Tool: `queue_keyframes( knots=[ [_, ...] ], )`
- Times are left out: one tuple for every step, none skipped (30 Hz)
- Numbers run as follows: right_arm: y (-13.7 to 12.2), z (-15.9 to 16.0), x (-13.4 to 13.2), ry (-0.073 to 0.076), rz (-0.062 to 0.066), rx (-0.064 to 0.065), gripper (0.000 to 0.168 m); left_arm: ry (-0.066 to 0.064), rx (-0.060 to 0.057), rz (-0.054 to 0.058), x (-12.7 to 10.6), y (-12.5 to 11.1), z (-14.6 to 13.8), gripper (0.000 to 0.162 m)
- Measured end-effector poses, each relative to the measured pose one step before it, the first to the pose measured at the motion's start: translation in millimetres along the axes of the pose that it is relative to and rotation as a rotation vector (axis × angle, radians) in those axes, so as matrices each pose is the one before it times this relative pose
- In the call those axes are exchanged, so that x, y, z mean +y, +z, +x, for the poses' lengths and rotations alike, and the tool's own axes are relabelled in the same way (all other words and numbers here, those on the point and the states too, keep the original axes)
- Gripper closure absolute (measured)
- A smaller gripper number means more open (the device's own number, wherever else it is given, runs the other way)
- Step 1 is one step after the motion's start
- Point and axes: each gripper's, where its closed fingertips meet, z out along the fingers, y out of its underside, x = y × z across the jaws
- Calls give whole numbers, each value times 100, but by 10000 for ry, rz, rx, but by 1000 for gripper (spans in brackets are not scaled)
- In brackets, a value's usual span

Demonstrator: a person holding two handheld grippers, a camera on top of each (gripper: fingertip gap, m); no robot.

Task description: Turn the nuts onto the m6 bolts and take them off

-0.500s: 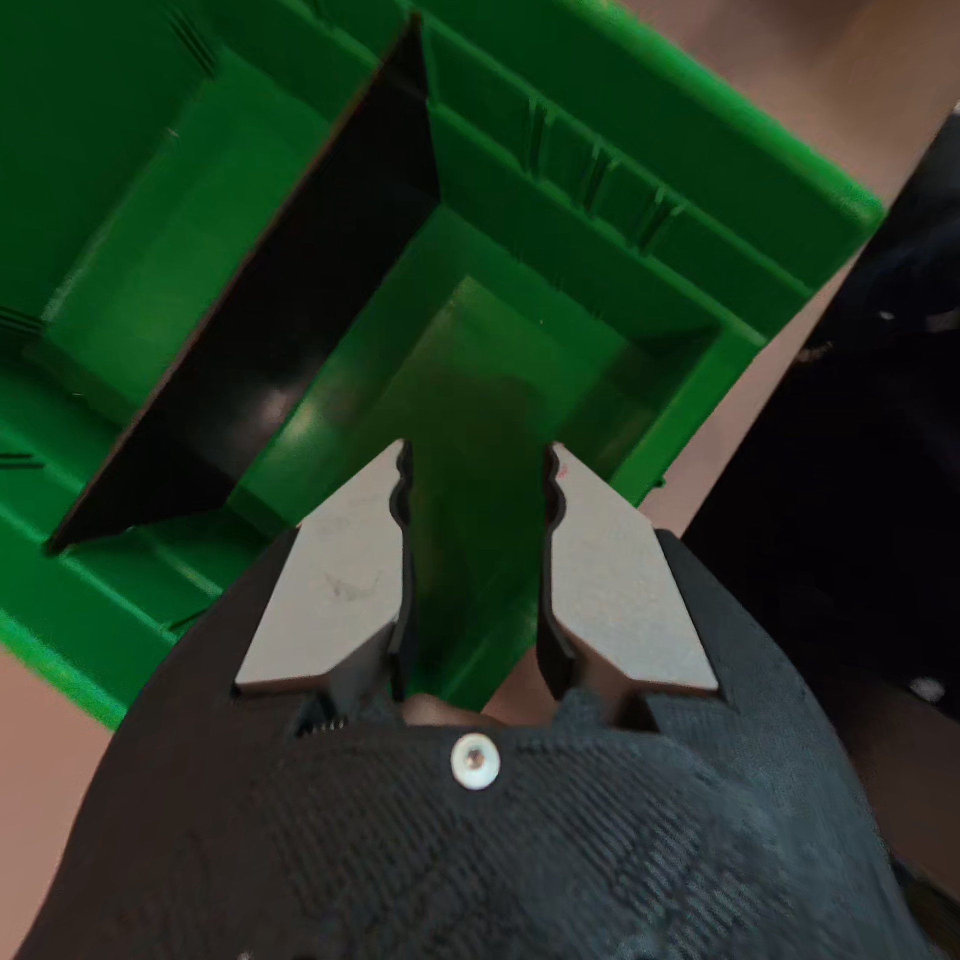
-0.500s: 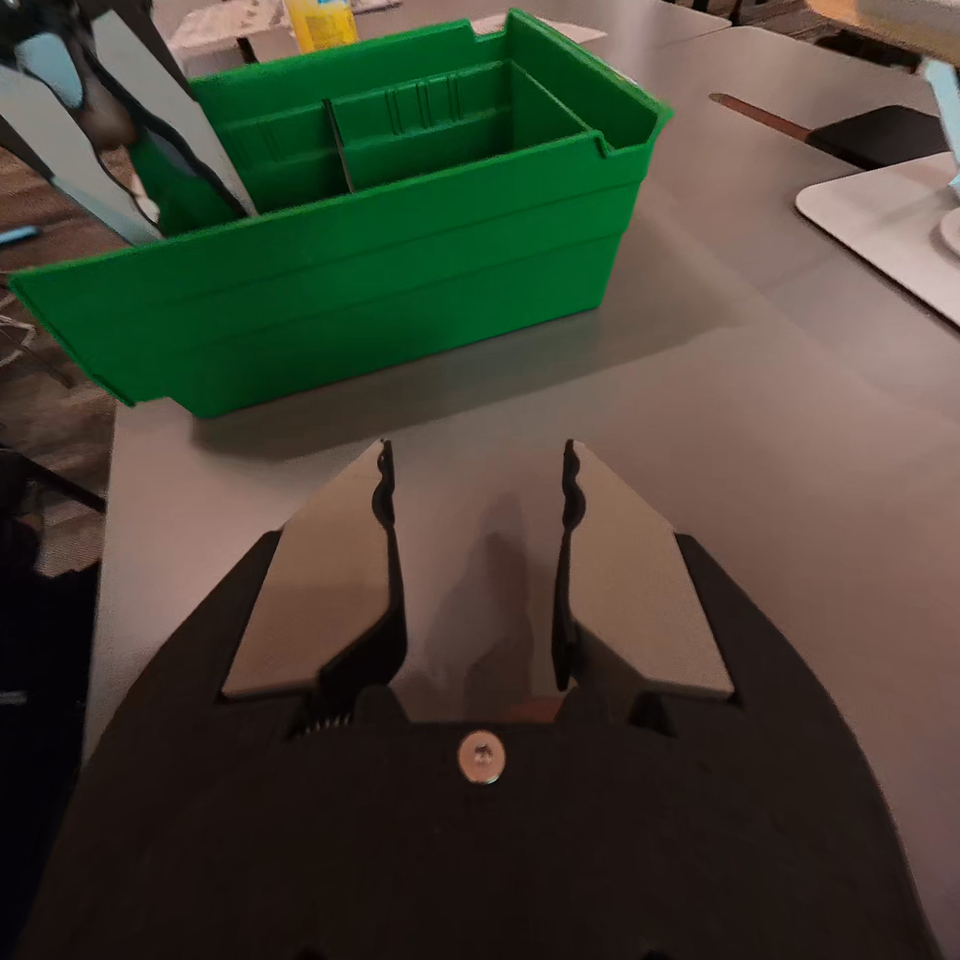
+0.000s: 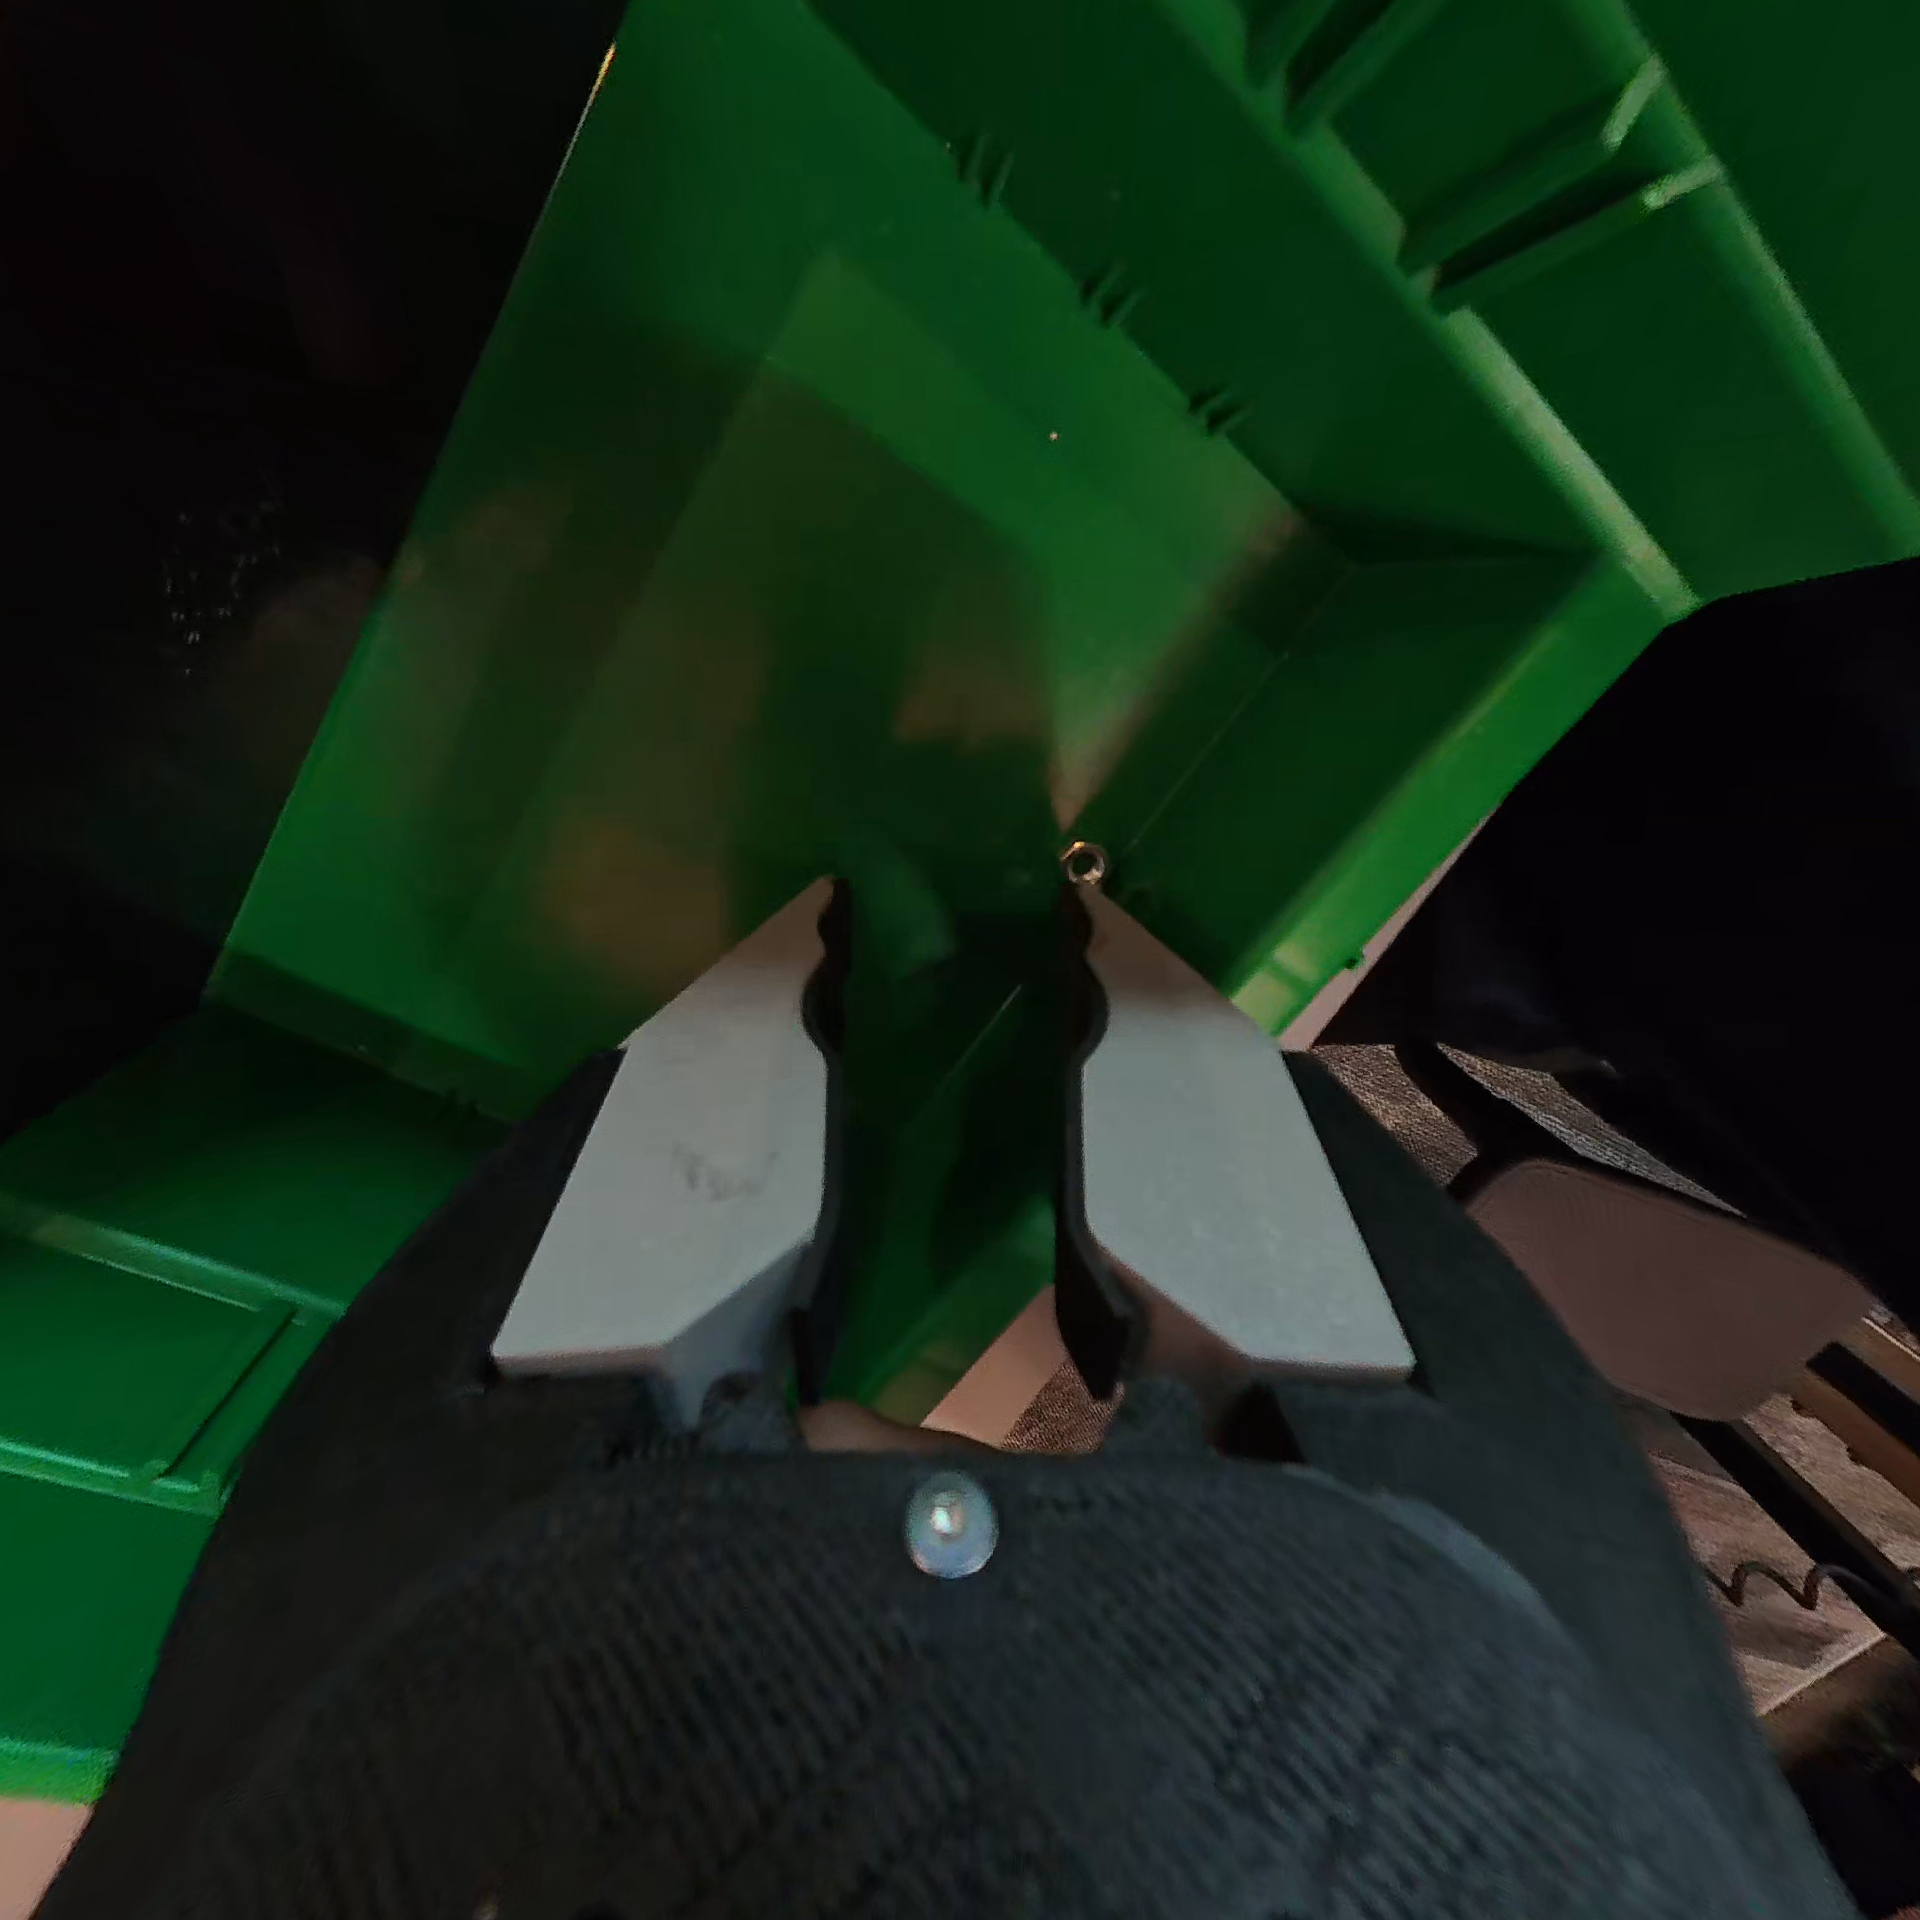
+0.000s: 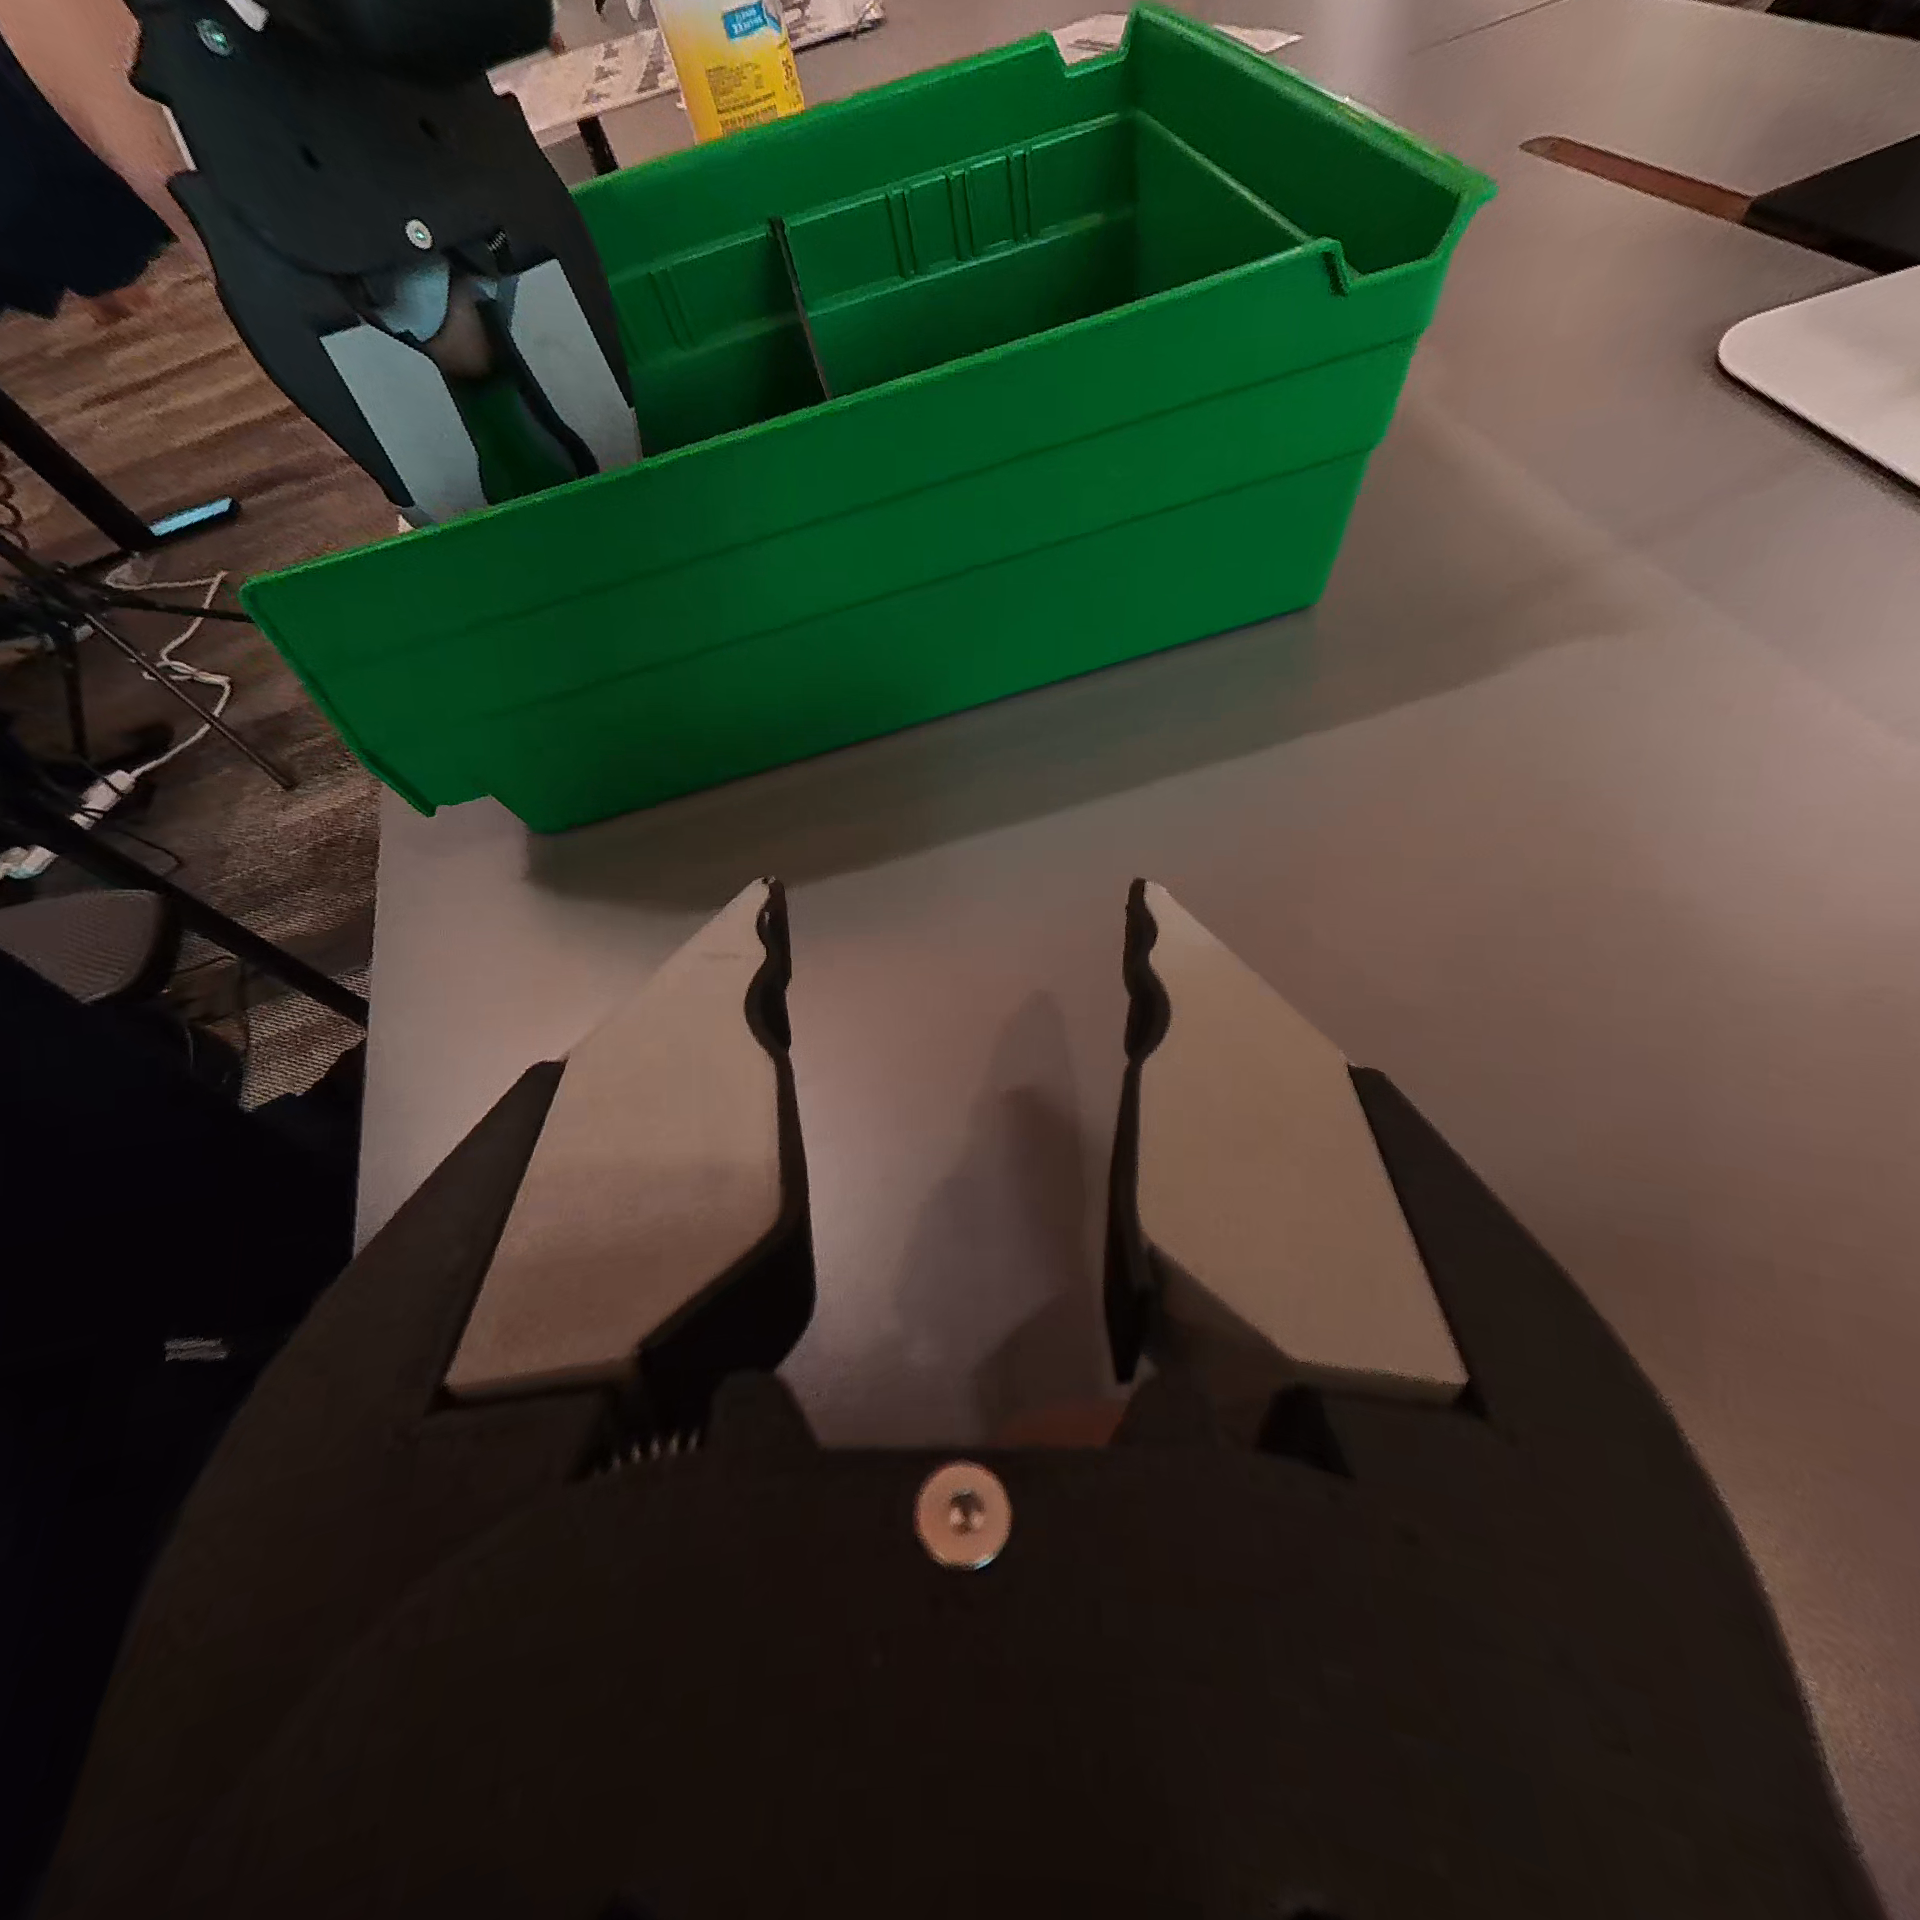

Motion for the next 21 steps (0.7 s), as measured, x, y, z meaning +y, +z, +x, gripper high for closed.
queue_keyframes(
  knots=[
    [-12,-58,-49,-20,23,2,107,-13,-45,10,-61,-12,-9,123],
    [-9,10,-24,-19,13,27,107,-26,-32,32,-72,-23,-14,123],
    [-8,70,5,-25,3,58,107,-47,-12,54,-112,-19,8,122],
    [3,119,45,-25,-13,69,107,-46,-26,70,-146,-25,-3,121],
    [3,118,42,-2,-15,59,108,-20,-76,33,-87,5,-41,120],
    [-8,52,21,18,1,28,108,7,-62,33,-90,32,21,119],
    [-2,4,10,13,10,-2,108,-16,-68,34,-96,52,19,119],
    [16,-16,19,3,-1,3,109,-37,-44,42,-114,7,59,118],
    [30,-18,17,-15,-11,17,109,-48,-63,69,-141,-39,24,117],
    [37,-57,37,-41,-24,13,109,-42,-68,79,-119,-72,-12,116],
    [37,-84,16,-58,-21,9,109,-11,-32,67,-57,-97,37,115],
    [15,-83,3,-61,-7,21,110,-33,-15,69,-75,-106,49,115],
    [11,-105,-24,-63,0,13,109,-66,-11,67,-88,-65,52,114],
    [8,-122,-22,-57,-4,-3,110,-32,-5,50,-64,-12,90,115],
    [-8,-121,3,-45,-1,-7,110,4,-1,42,-93,27,132,116],
    [-6,-104,-7,-37,-6,-4,110,-22,-28,33,-134,81,74,116],
    [-2,-86,-16,-39,-2,-6,109,-46,-17,-10,-97,144,58,117],
    [-13,-52,-41,-27,12,2,109,-27,-20,-52,-55,138,33,118],
    [-7,-67,-35,-16,13,-11,109,-30,-64,7,-140,34,-44,116],
    [1,-72,-4,-4,-2,-23,110,-45,-11,105,-231,-83,21,114],
    [14,-54,19,2,-10,-16,110,-54,63,118,-210,-176,129,113]
  ],
)
